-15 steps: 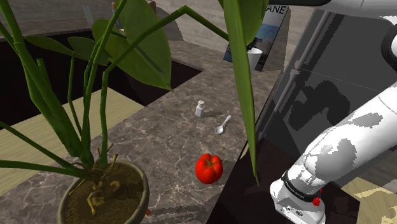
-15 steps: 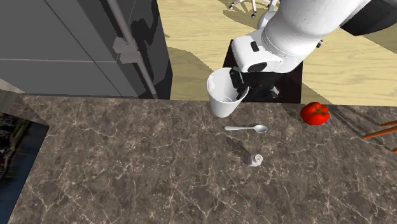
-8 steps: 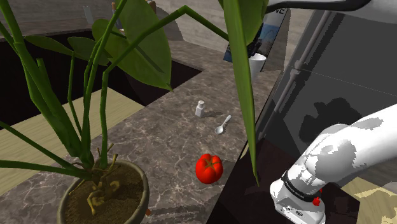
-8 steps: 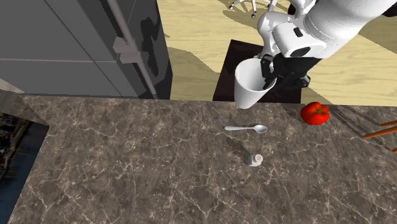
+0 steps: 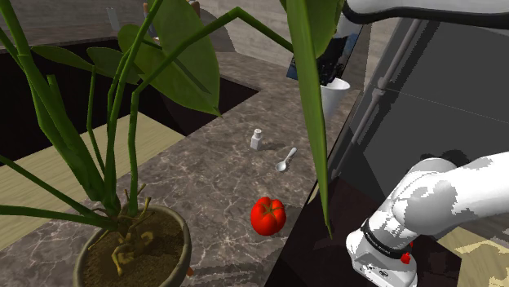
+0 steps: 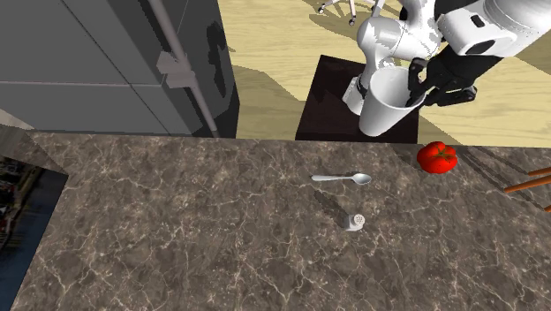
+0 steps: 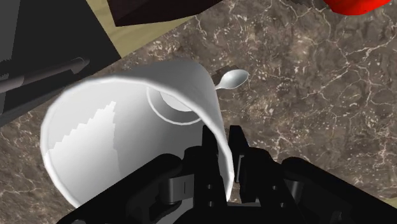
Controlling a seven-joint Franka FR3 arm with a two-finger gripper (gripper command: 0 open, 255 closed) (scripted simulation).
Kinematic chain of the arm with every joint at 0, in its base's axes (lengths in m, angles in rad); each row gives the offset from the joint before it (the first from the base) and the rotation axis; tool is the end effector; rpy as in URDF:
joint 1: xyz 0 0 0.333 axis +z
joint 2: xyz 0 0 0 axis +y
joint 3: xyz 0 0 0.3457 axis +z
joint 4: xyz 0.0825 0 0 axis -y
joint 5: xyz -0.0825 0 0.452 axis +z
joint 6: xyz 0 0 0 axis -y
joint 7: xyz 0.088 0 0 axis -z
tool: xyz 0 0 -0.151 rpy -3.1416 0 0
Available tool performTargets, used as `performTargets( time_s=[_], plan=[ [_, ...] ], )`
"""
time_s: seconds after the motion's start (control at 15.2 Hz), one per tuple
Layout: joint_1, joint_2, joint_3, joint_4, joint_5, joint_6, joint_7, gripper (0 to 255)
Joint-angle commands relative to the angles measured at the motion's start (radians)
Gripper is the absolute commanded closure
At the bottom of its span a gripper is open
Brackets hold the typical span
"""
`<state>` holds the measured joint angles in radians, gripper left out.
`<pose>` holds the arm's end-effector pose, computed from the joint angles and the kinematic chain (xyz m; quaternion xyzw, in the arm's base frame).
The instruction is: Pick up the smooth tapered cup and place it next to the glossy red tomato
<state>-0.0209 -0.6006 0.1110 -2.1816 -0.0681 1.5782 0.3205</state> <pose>0.4124 0.0352 0.5908 0.9901 -0.1240 0.0099 0.0646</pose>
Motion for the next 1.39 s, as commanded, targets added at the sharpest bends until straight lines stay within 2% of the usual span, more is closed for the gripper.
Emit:
performTargets(
  time_s=[0.0, 1.32],
  plan=[
    [0.019, -0.055, 0.034, -0.038, 0.025, -0.021, 0.042, 255],
    [0.029, -0.083, 0.046, -0.325, 0.035, 0.238, 0.067, 255]
  ],
)
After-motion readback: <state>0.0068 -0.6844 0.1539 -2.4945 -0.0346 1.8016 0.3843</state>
